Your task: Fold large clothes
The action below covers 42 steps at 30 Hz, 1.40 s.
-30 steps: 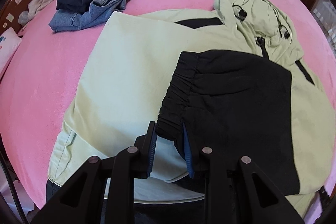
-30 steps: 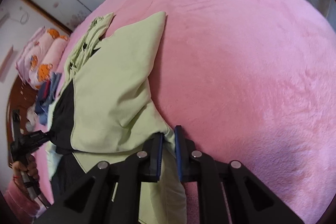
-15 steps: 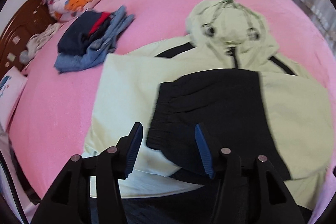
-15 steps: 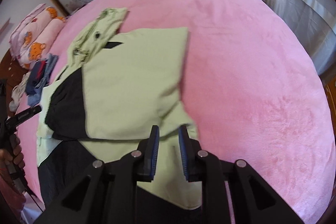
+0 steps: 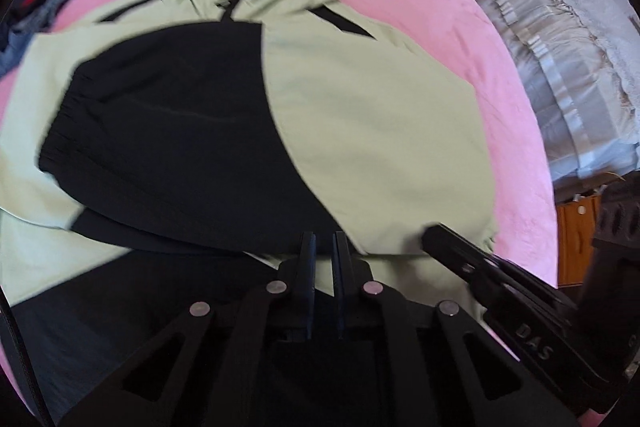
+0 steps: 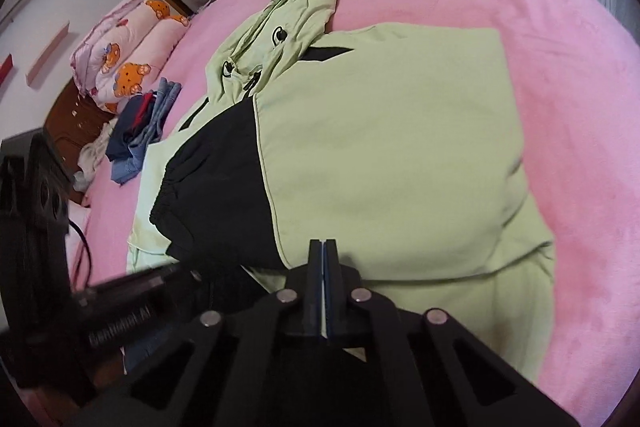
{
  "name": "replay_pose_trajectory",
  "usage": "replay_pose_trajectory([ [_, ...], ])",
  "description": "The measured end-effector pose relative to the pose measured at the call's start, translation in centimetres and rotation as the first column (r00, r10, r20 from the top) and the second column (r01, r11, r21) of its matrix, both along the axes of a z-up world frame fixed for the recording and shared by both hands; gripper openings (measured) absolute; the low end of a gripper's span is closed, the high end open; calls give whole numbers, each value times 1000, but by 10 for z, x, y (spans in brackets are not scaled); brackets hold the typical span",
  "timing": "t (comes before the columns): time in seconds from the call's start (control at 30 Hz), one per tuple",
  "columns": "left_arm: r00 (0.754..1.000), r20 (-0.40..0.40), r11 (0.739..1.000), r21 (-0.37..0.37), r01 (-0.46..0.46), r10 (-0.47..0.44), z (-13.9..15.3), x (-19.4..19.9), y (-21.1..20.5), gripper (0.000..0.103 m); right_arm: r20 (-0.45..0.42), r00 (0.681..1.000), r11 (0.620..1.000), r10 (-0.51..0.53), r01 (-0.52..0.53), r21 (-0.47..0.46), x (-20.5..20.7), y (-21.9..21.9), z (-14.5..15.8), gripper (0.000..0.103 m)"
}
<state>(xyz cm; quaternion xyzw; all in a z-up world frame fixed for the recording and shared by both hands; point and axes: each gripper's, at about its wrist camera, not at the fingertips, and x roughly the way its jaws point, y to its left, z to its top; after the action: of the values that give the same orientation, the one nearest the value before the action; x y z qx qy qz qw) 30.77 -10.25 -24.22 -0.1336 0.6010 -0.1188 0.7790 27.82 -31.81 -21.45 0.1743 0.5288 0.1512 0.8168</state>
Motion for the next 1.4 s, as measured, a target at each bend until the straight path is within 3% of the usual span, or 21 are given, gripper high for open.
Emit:
replay_pose_trajectory([
  [0.07, 1000, -20, 999, -36, 6, -7, -9, 0, -6, 5, -22, 1000, 999, 0, 1, 33, 8, 1, -13, 0],
  [0.2, 999, -35, 1000, -21, -9, 9, -24, 11, -9, 5, -61, 998, 998, -27, 30, 46, 18, -3, -31, 0],
  [0.5, 989, -20, 979, 141, -145, 149, -41, 30, 34, 5, -63, 987, 985, -146, 139, -100, 24, -57, -37, 0],
  [0.67, 976, 18, 948, 232, -217, 219, -37, 32, 73, 5, -54, 985, 976, -164, 154, -151, 19, -86, -34, 0],
  [0.73, 969, 33, 931, 272, -245, 246, -36, 31, 90, 5, -42, 986, 966, -159, 146, -215, 18, -87, -31, 0],
  [0.8, 961, 38, 924, 266, -273, 273, -36, 29, 102, 5, -39, 985, 956, -171, 156, -250, 16, -92, -29, 0],
  [0.87, 963, 45, 919, 292, -266, 264, -37, 29, 109, 5, -42, 981, 958, -189, 175, -229, 16, -98, -28, 0],
  [0.97, 965, 73, 886, 383, -262, 253, -35, 30, 116, 5, -37, 984, 949, -172, 156, -273, 16, -96, -27, 0],
  [1.03, 962, 73, 880, 391, -270, 262, -35, 30, 124, 5, -33, 986, 944, -161, 144, -296, 16, -92, -25, 0],
  [1.2, 965, 74, 874, 411, -258, 250, -32, 32, 125, 5, 2, 991, 936, -136, 129, -328, 14, -84, -13, 0],
  [1.4, 980, 62, 918, 343, -201, 191, -4, 33, 97, 5, 58, 994, 973, -94, 104, -207, 14, -72, 10, 0],
])
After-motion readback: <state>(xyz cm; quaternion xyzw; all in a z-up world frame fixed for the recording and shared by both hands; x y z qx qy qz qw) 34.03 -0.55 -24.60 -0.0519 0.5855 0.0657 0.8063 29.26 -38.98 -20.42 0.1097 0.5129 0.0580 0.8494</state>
